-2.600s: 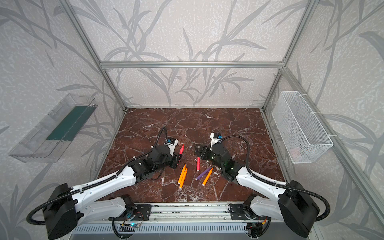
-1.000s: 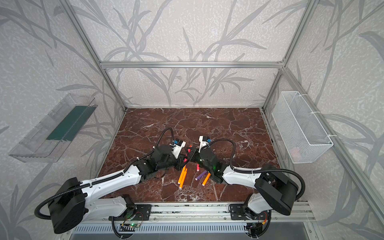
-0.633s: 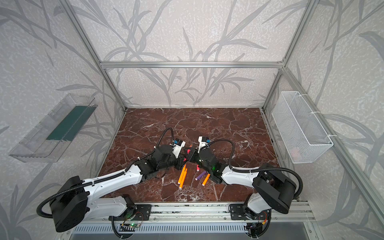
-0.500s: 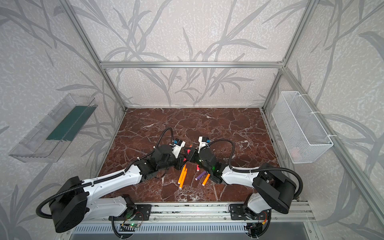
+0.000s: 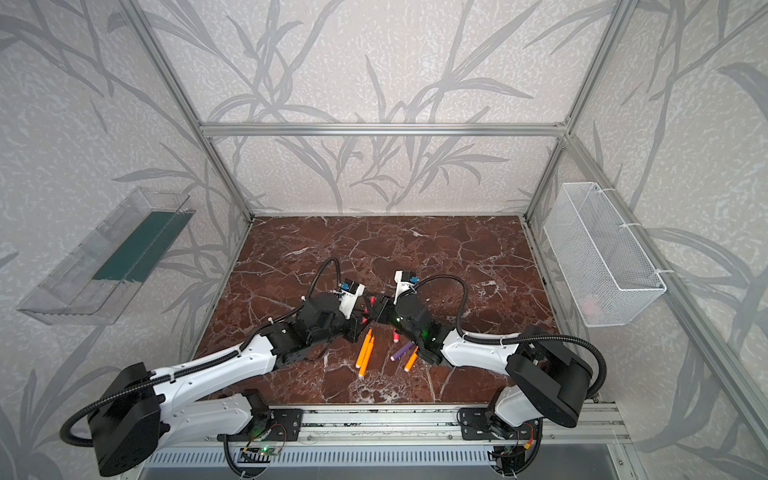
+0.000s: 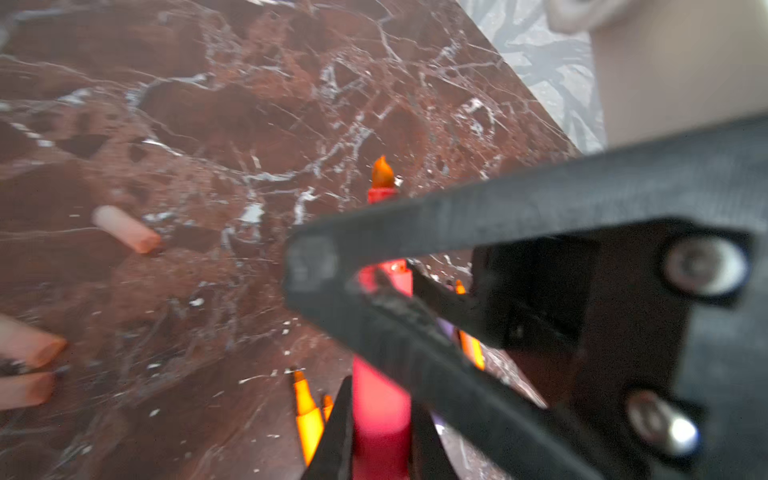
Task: Insert the pens into the pen caps
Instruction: 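Move the right gripper to the pale pink caps while the left holds the marker upright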
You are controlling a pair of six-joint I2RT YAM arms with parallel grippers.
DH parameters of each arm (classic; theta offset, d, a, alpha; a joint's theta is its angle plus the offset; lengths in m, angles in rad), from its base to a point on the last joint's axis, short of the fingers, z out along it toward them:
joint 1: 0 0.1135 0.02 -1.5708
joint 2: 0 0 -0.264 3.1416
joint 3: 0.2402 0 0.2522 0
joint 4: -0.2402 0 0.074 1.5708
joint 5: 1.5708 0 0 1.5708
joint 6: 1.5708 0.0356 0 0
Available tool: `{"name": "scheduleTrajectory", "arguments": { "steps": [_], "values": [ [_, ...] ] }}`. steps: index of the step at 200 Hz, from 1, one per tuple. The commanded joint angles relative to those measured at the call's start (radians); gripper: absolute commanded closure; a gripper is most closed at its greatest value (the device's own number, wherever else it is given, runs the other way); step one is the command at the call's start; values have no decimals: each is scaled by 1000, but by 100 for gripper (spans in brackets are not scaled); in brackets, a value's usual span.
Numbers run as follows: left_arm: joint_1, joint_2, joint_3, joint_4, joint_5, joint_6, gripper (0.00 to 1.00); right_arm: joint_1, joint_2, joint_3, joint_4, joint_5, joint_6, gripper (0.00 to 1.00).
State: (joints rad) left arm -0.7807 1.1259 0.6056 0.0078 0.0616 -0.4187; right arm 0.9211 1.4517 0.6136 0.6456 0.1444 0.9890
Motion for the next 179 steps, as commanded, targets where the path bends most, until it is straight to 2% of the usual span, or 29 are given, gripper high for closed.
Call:
{"name": "scheduleTrajectory", "arguments": {
  "steps": [1, 27, 46, 52, 70, 94, 129, 179],
  "values": [
    [74, -89, -33, -148, -216, -67, 100, 5, -71, 64, -149, 59, -104, 37],
    [194, -219, -99, -225, -256, -112, 100, 5, -72, 158, -379, 143, -211, 37],
    [233, -305, -128, -290, -319, -102, 100, 4, -11, 237, -479, 175, -311, 37],
    [237, -330, -139, -294, -332, -112, 100, 4, 18, 268, -518, 177, -343, 37],
    [240, -383, -179, -237, -260, -72, 100, 4, 116, 386, -637, 178, -450, 37],
    [240, -427, -145, -325, -280, -82, 100, 3, 279, 574, -808, 156, -537, 37],
    [238, -469, -95, -429, -279, -70, 100, 2, 528, 851, -1004, 153, -599, 37],
    [237, -428, -99, -394, -218, -48, 100, -20, 775, 1148, -1157, 132, -659, 39]
  ]
}}
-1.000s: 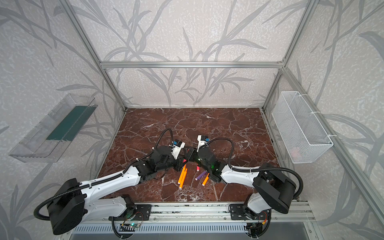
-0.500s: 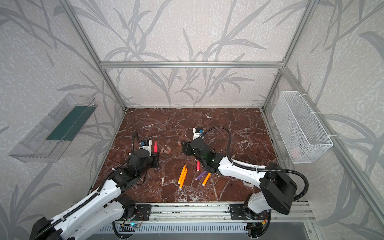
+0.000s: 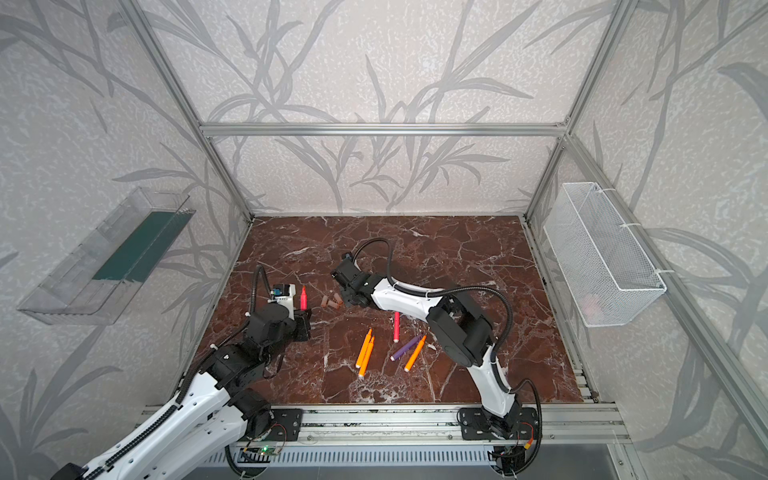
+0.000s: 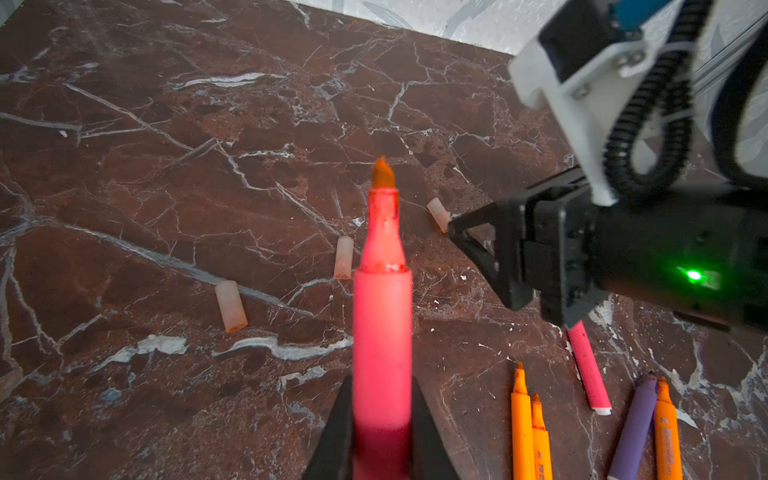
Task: Insert the pens into the pen caps
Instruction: 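Move the right gripper to the pale pink caps while the left holds the marker upright, then grasp a pale pink cap with the right gripper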
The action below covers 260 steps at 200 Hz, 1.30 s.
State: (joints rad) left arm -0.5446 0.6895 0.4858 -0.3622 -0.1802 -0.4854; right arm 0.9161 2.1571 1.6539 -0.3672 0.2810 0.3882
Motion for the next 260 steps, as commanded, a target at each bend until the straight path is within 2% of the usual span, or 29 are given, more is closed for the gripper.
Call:
{"name": "scheduleTrajectory", "arguments": {
  "steps": [1, 33, 70, 117, 147, 214, 242, 260],
  "values": [
    [1, 7, 21, -23, 25, 20, 100, -17, 75, 118, -149, -5, -60, 39],
    [0, -13, 20, -19, 29, 24, 100, -43, 168, 233, -201, -16, -69, 39],
    [0, -3, 19, -9, 34, 26, 100, -74, 259, 329, -239, -67, -84, 44],
    [0, 2, 25, -1, 32, 30, 100, -85, 337, 425, -309, -89, -85, 58],
    [1, -8, 25, 0, 36, 32, 100, -85, 338, 425, -328, -94, -69, 68],
    [1, -8, 28, 0, 36, 35, 100, -84, 288, 323, -261, -126, -59, 67],
    [1, -2, 25, 3, 39, 36, 100, -83, 281, 315, -261, -126, -48, 78],
    [1, 0, 26, 5, 40, 34, 100, -84, 264, 291, -242, -136, -37, 80]
  ]
}}
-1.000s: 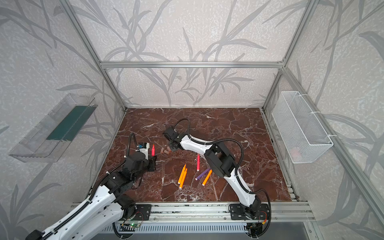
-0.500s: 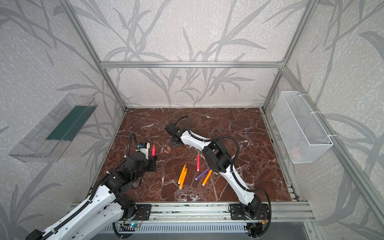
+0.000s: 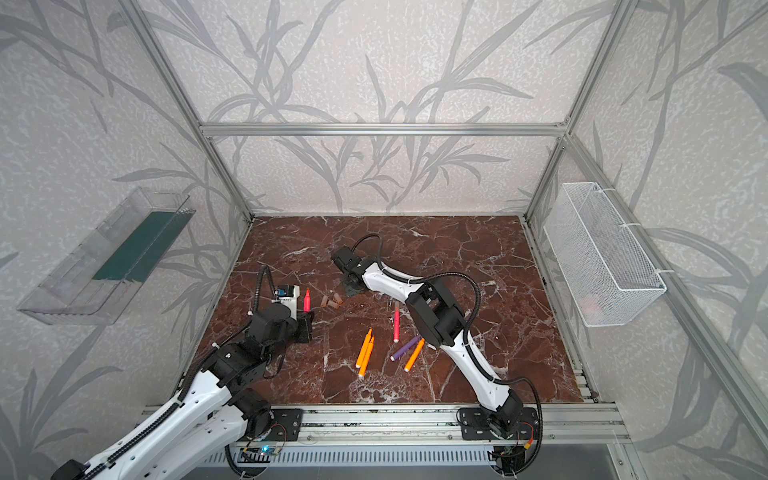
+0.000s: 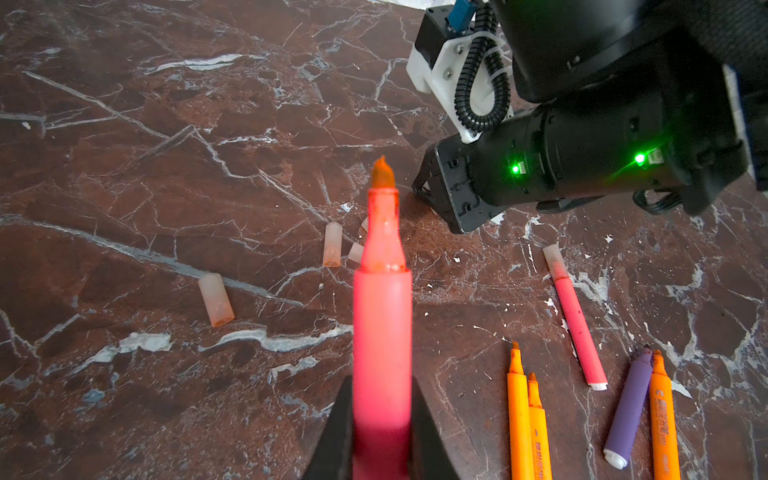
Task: Insert the pens into the pen caps
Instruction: 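Grasp a pale pink cap with the right gripper, then carry the pale pink cap with the right gripper toward the marker tip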
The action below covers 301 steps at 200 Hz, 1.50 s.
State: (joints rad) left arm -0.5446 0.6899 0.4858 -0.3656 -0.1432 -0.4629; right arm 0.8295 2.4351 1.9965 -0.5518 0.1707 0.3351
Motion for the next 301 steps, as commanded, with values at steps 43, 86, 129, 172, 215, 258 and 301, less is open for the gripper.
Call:
{"name": "scheduleTrajectory", "arguments": {
  "steps": [43, 86, 129, 172, 215, 258, 301],
  "values": [
    [1, 11, 21, 22, 19, 12, 100, 3, -91, -137, 13, -51, 59, 82],
    [1, 30, 6, 77, 92, 9, 100, 3, -242, -267, 102, -63, 94, 84],
    [0, 67, -10, 151, 174, -10, 100, 2, -522, -518, 253, -42, 129, 84],
    [-36, 136, -18, 264, 266, -42, 100, -13, -801, -808, 444, -21, 200, 84],
    [-262, 311, 25, 399, 146, -50, 100, -68, -1042, -1092, 644, -27, 337, 84],
    [-365, 529, 76, 594, 213, -74, 100, -105, -1215, -1321, 835, -50, 462, 84],
    [-390, 632, 119, 689, 263, -100, 100, -105, -1308, -1451, 976, -28, 564, 84]
  ]
}}
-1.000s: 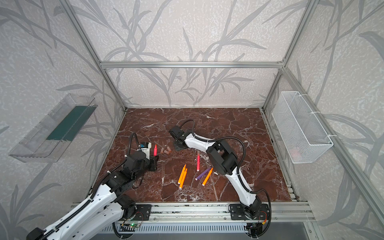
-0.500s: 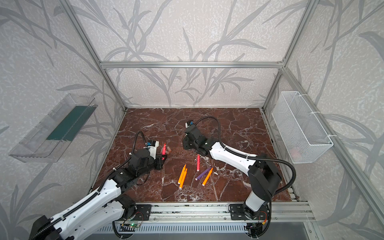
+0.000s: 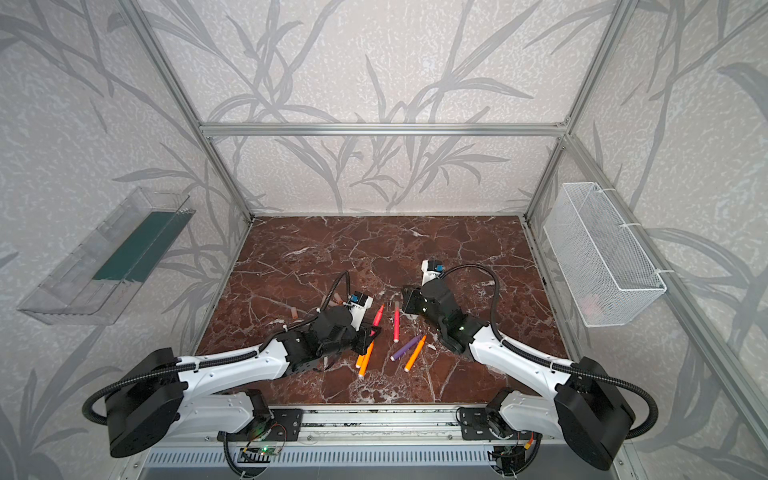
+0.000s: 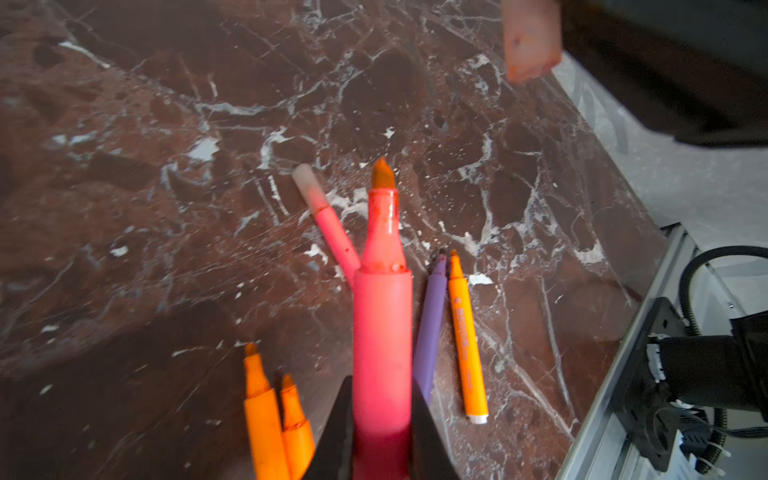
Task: Insert the pens into the pen caps
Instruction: 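Carry the pale pink cap with the right gripper toward the marker tip, then align the cap over the marker tip with the right gripper while the left holds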
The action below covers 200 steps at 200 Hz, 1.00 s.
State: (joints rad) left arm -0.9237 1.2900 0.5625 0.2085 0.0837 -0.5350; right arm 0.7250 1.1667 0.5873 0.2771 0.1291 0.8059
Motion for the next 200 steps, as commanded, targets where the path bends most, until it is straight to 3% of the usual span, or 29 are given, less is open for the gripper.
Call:
{"name": "scheduleTrajectory", "arguments": {
  "steps": [1, 64, 200],
  "values": [
    [-10, 34, 44, 116, 38, -27, 100, -1, -40, -44, 150, 14, 95, 84],
    [-34, 78, 70, 151, 49, -28, 100, -1, 4, -93, 290, -22, 229, 88],
    [-44, 58, 53, 148, 24, -26, 100, 37, 26, -77, 244, 24, 215, 90]
  ]
}}
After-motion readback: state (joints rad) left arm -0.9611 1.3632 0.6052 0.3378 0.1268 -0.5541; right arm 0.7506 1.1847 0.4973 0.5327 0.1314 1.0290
